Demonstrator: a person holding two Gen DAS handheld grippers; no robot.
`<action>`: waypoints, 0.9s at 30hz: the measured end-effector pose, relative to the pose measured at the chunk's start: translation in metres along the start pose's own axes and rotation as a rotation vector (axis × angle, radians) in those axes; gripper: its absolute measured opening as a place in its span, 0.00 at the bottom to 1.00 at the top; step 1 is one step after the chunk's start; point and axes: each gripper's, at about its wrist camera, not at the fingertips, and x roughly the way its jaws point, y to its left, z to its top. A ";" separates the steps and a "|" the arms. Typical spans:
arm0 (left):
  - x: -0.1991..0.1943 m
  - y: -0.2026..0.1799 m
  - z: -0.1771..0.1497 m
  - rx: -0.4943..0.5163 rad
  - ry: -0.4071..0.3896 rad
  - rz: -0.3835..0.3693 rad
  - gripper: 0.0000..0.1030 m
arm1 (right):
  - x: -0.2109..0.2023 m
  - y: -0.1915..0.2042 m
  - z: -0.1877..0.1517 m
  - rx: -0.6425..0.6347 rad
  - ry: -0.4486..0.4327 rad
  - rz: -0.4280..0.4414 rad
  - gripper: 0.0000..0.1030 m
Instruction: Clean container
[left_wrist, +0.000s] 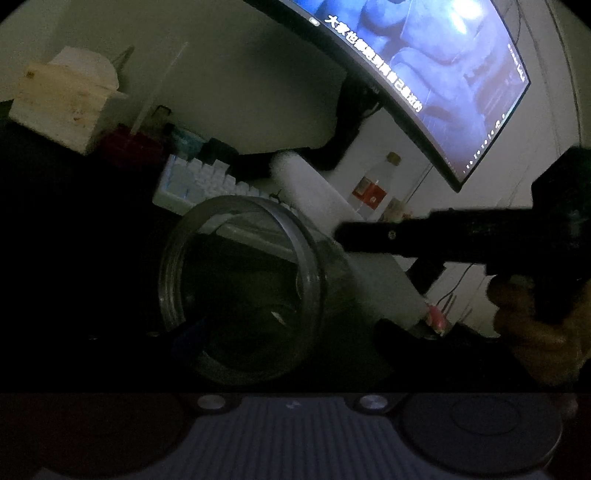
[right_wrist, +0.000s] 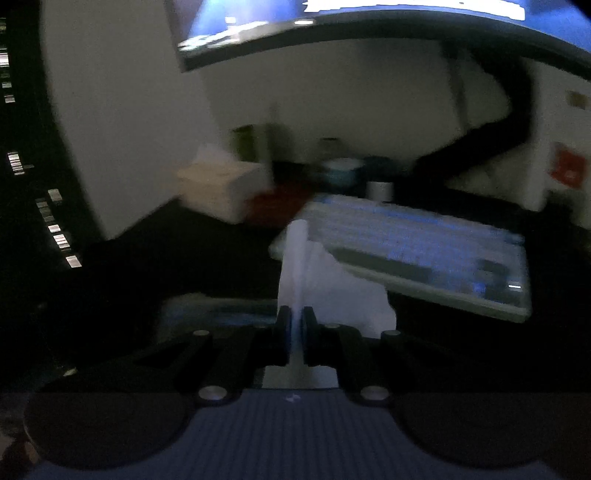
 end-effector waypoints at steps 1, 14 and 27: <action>0.001 -0.001 -0.001 0.008 -0.001 0.000 0.93 | 0.001 0.007 0.000 -0.023 0.003 0.040 0.08; 0.000 -0.001 -0.002 0.018 -0.008 0.001 0.93 | 0.004 -0.022 -0.001 0.072 -0.039 -0.098 0.08; -0.003 -0.006 -0.006 0.025 0.032 -0.065 0.93 | -0.007 -0.014 -0.006 0.045 -0.008 -0.064 0.07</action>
